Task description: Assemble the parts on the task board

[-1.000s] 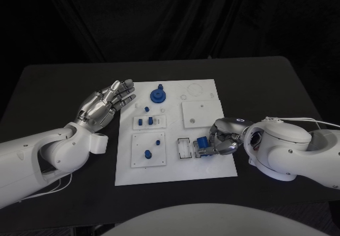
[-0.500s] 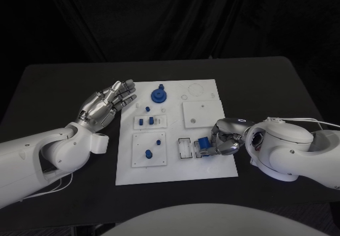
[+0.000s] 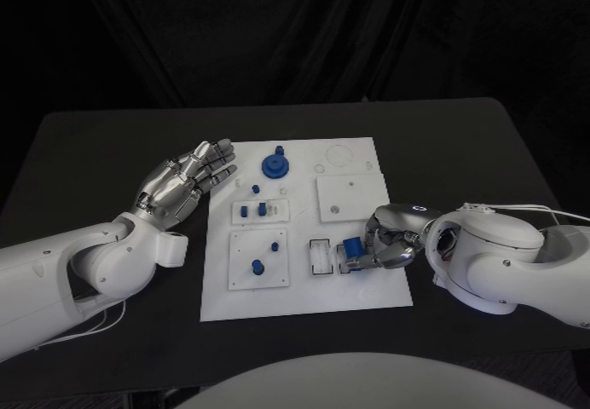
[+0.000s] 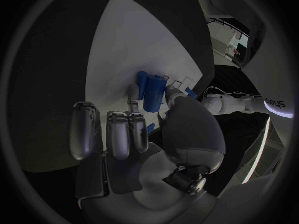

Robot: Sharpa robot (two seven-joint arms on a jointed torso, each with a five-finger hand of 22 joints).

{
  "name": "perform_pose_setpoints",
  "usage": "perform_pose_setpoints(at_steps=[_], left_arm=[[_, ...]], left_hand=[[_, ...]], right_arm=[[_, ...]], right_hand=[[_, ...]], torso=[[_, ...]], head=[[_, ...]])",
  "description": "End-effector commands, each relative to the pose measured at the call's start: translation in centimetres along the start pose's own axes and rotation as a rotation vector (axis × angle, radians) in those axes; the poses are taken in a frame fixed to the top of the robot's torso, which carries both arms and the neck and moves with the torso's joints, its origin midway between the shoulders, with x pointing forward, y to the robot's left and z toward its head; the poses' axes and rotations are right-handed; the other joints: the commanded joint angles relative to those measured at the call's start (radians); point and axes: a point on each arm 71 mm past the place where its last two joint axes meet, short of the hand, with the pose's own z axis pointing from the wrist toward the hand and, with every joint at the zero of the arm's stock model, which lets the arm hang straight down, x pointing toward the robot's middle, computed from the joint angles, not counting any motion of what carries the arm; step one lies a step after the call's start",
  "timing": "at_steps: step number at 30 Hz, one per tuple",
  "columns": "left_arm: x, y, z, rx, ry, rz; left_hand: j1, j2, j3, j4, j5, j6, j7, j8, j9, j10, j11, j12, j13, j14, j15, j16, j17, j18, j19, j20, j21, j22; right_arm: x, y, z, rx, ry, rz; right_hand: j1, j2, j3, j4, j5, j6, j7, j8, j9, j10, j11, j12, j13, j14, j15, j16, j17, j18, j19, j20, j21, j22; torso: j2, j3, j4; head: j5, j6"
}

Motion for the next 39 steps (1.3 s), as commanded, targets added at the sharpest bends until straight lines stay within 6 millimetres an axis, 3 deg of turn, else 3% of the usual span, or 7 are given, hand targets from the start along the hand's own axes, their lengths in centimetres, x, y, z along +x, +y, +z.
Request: perform_pose_setpoints(at_steps=[1, 7, 25, 28, 30, 34, 39], left_arm=[[0.14, 0.09, -0.05, 0.001, 0.015, -0.014], [0.14, 0.19, -0.05, -0.005, 0.017, -0.016], [0.10, 0.63, -0.18, -0.029, 0.018, -0.022], [0.12, 0.71, -0.19, -0.033, 0.019, -0.024], [0.13, 0.74, -0.20, -0.034, 0.019, -0.024], [0.12, 0.81, -0.22, -0.040, 0.019, -0.025], [0.08, 0.89, -0.26, -0.046, 0.018, -0.025]], left_hand=[[0.012, -0.003, 0.005, -0.004, 0.005, 0.007, 0.066, 0.006, 0.001, 0.005, 0.003, 0.007, 0.001, -0.002, 0.007, 0.006, 0.002, -0.006, 0.000, 0.007, -0.002, 0.000], [0.013, -0.004, 0.005, -0.005, 0.006, 0.007, 0.067, 0.006, 0.001, 0.005, 0.005, 0.008, 0.001, -0.001, 0.008, 0.009, 0.002, -0.007, 0.000, 0.007, -0.002, 0.000], [0.024, -0.008, 0.015, -0.019, 0.017, 0.006, 0.071, 0.008, 0.001, 0.007, 0.009, 0.012, 0.001, 0.002, 0.013, 0.016, 0.002, -0.012, 0.000, 0.007, -0.002, 0.000], [0.025, -0.009, 0.016, -0.020, 0.018, 0.006, 0.071, 0.008, 0.001, 0.008, 0.010, 0.013, 0.001, 0.002, 0.014, 0.017, 0.003, -0.012, 0.000, 0.008, -0.002, 0.000], [0.027, -0.009, 0.017, -0.022, 0.020, 0.006, 0.072, 0.009, 0.001, 0.008, 0.010, 0.013, 0.001, 0.002, 0.015, 0.018, 0.003, -0.013, 0.000, 0.008, -0.002, 0.000], [0.030, -0.010, 0.020, -0.026, 0.022, 0.005, 0.072, 0.009, 0.001, 0.008, 0.011, 0.014, 0.001, 0.003, 0.015, 0.021, 0.003, -0.014, 0.000, 0.008, -0.002, 0.000], [0.031, -0.010, 0.021, -0.027, 0.023, 0.005, 0.072, 0.009, 0.000, 0.008, 0.011, 0.014, 0.001, 0.003, 0.016, 0.021, 0.003, -0.014, 0.000, 0.008, -0.002, 0.000]], right_arm=[[-0.03, 0.29, -0.01, -0.020, -0.028, 0.023], [-0.05, 0.62, 0.13, -0.033, -0.034, 0.035], [0.09, 1.10, 0.48, -0.029, -0.022, 0.043], [0.13, 1.10, 0.58, -0.023, -0.017, 0.049], [0.13, 1.11, 0.61, -0.021, -0.018, 0.054], [0.11, 1.16, 0.65, -0.019, -0.022, 0.064], [-0.05, 1.13, 0.55, -0.023, -0.044, 0.087]], right_hand=[[-0.011, 0.001, -0.006, -0.001, -0.006, -0.003, 0.004, -0.006, -0.002, 0.104, 0.006, 0.003, 0.263, 0.106, 0.007, 0.002, 0.263, -0.006, 0.019, 0.007, 0.000, 0.199], [-0.023, 0.015, 0.002, -0.001, 0.000, -0.004, 0.006, -0.012, -0.005, 0.104, 0.008, 0.003, 0.263, 0.106, 0.009, 0.002, 0.263, -0.007, 0.020, 0.010, 0.002, 0.200], [-0.016, 0.060, 0.057, -0.004, 0.238, 0.008, 0.008, -0.035, -0.014, 0.104, 0.011, 0.003, 0.263, 0.106, 0.013, 0.002, 0.263, -0.007, 0.022, 0.015, 0.005, 0.201], [0.006, 0.066, 0.075, -0.005, 0.314, 0.005, 0.008, -0.039, -0.014, 0.104, 0.010, 0.003, 0.263, 0.106, 0.012, 0.002, 0.263, -0.006, 0.021, 0.015, 0.004, 0.200], [0.046, 0.066, 0.106, -0.013, 0.450, 0.002, 0.005, -0.040, -0.011, 0.104, 0.008, 0.003, 0.263, 0.106, 0.010, 0.002, 0.263, -0.006, 0.020, 0.012, 0.002, 0.200], [0.101, 0.046, 0.151, -0.025, 0.618, 0.004, 0.000, -0.027, 0.003, 0.104, 0.003, 0.003, 0.263, 0.106, 0.006, 0.002, 0.263, -0.006, 0.020, 0.010, 0.003, 0.200], [0.124, 0.041, 0.178, -0.030, 0.676, 0.007, -0.004, -0.007, 0.021, 0.104, -0.001, 0.003, 0.263, 0.106, 0.003, 0.002, 0.263, -0.006, 0.021, 0.007, 0.005, 0.200]], torso=[[0.000, -0.0003, 0.0002], [0.000, -0.0002, -0.0001], [0.000, -0.0005, 0.0009], [0.000, -0.0003, 0.0007], [0.000, 0.0000, 0.0005], [0.000, -0.0004, -0.0002], [0.000, -0.0005, -0.0004]], head=[[0.001, 0.000], [0.000, 0.000], [-0.003, 0.000], [-0.003, 0.000], [-0.003, 0.000], [0.000, 0.000], [0.002, 0.000]])
